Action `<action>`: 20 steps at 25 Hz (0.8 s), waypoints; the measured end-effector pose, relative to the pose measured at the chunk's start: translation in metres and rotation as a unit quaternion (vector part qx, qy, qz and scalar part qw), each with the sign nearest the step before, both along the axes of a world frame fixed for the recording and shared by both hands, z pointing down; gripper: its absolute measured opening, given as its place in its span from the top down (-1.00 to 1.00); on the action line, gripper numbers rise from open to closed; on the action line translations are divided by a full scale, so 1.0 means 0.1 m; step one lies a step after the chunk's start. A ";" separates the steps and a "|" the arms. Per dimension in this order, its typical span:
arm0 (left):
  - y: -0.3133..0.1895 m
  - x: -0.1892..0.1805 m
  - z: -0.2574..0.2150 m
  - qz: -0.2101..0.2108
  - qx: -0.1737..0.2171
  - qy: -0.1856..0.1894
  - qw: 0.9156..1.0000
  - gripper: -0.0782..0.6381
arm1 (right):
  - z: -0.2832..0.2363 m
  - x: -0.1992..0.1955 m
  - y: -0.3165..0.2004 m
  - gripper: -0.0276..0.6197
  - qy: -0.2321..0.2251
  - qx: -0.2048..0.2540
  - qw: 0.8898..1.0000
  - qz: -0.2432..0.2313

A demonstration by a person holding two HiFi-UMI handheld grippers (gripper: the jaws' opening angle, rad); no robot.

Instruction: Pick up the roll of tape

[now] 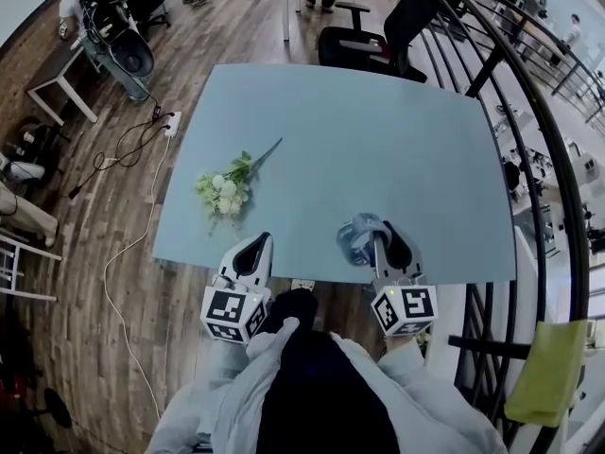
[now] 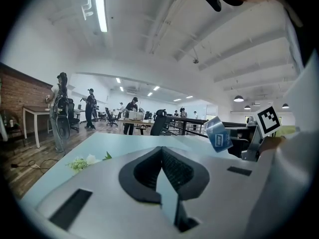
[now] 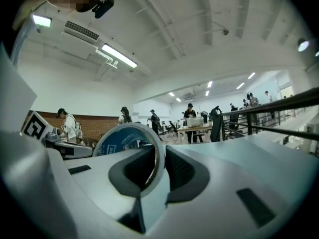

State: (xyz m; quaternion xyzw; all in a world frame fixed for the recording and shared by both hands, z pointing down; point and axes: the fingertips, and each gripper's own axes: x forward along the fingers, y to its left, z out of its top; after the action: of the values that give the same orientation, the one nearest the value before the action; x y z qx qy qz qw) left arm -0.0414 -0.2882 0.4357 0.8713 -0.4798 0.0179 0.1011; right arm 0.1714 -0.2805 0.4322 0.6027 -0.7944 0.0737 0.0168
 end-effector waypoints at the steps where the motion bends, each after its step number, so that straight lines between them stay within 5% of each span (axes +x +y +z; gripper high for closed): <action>1: 0.04 0.00 0.01 0.002 0.001 0.000 1.000 0.74 | -0.03 0.02 0.06 0.69 -0.001 0.007 1.000 0.010; 20: 0.42 -0.04 -0.04 -0.006 0.014 0.003 1.000 0.74 | 0.01 0.05 0.53 0.69 -0.014 0.020 0.999 0.023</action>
State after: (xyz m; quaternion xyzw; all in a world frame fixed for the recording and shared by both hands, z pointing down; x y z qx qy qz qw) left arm -0.0451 -0.2458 0.4313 0.8698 -0.4850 0.0074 0.0903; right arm 0.1763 -0.2274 0.4336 0.6202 -0.7817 0.0660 -0.0079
